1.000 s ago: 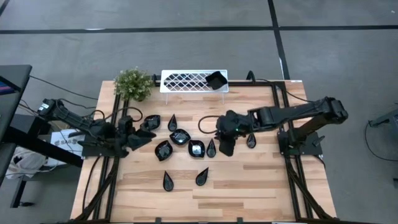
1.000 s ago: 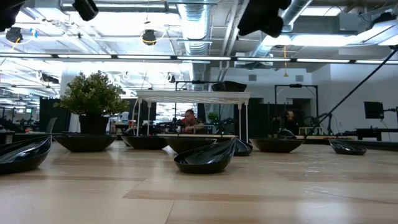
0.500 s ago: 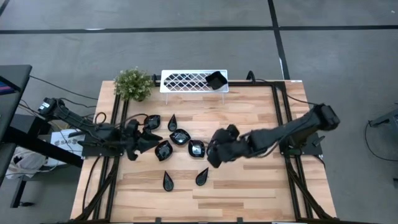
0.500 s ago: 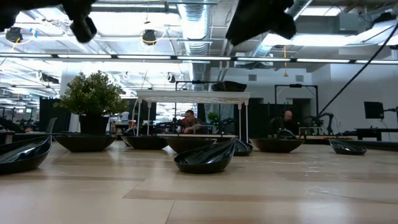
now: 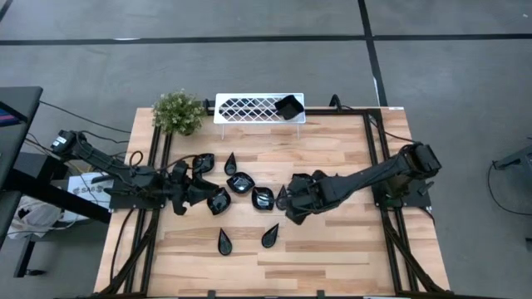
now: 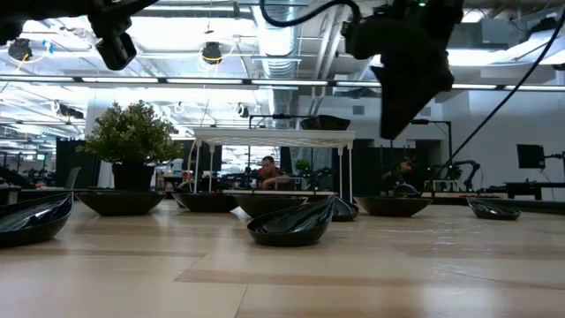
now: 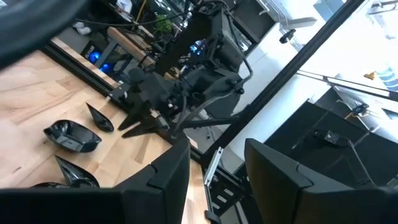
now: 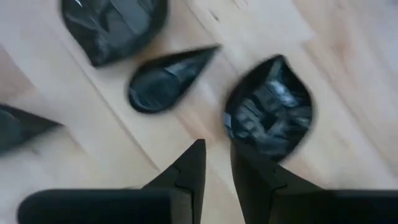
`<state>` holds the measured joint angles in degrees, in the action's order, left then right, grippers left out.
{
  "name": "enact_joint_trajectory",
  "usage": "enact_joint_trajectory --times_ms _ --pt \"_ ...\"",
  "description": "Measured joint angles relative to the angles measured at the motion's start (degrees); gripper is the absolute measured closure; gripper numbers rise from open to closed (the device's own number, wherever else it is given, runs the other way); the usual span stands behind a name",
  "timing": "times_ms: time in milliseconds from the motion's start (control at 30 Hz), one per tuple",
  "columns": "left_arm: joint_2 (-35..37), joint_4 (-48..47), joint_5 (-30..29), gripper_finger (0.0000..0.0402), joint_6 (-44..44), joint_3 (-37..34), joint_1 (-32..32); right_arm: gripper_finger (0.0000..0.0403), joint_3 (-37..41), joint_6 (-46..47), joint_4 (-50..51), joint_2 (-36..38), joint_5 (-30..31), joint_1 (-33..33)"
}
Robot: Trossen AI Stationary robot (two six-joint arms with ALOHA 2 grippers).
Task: Pick & Place Mini shaped plates
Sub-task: Put the leaf shaped plate on the shelf
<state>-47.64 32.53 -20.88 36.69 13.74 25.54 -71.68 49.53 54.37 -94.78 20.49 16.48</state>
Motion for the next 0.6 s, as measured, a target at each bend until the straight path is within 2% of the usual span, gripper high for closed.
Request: enact_joint_trajectory --times_ms 133,300,433,600 --pt "0.1 0.0 -2.6 0.0247 1.0 0.0 0.0 0.0333 0.0 -0.8 4.9 1.1 0.7 -0.8" --pt "0.3 0.0 -3.6 0.0247 3.0 0.0 -0.7 0.0333 0.1 4.7 13.6 2.0 7.3 -3.3" --pt "0.2 0.0 -3.8 0.0247 3.9 0.0 -3.4 0.0333 0.8 -0.5 10.4 4.1 7.9 -5.4" --pt "0.1 -0.1 -2.0 0.0247 4.4 0.0 -7.5 0.0333 5.9 -9.2 -0.5 9.6 7.1 -9.0"
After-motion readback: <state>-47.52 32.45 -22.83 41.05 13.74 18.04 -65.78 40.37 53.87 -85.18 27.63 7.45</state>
